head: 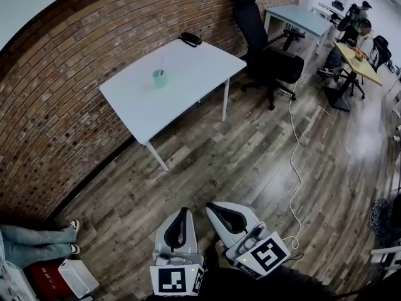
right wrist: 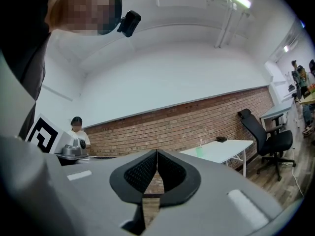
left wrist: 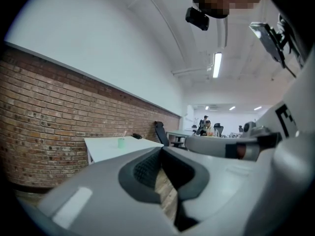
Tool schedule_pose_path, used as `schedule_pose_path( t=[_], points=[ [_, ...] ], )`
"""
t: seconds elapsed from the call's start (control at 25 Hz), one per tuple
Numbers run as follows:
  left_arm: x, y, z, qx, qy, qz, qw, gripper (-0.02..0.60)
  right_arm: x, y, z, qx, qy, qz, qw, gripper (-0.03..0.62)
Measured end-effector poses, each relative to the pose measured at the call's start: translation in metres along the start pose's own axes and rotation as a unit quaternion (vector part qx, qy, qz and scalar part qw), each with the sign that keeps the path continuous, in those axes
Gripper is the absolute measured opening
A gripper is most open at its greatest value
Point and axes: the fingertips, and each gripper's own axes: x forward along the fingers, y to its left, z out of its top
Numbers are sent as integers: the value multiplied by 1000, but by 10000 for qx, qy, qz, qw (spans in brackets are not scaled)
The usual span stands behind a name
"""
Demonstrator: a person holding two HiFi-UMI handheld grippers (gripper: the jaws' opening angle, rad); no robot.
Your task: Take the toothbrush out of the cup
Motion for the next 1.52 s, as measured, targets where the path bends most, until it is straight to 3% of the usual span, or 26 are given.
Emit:
schedule_pose_path(
  t=[0.48, 0.84, 1.08, 1.52],
  points=[
    [86, -10, 30, 306, -89, 134, 9994, 9, 40, -79, 38, 10, -343, 234, 9991, 3],
    [115, -4, 10, 177, 203, 358, 9990, 9, 59, -112, 21, 240, -197, 280, 9991, 3],
    [139, 17, -5, 18, 362, 446, 9983, 9, 82, -125, -3, 305, 235, 299, 9988, 3],
    [186, 63, -1, -24, 380, 410, 9984, 9, 140, -148, -9, 343, 393, 174, 9985, 3]
  ],
)
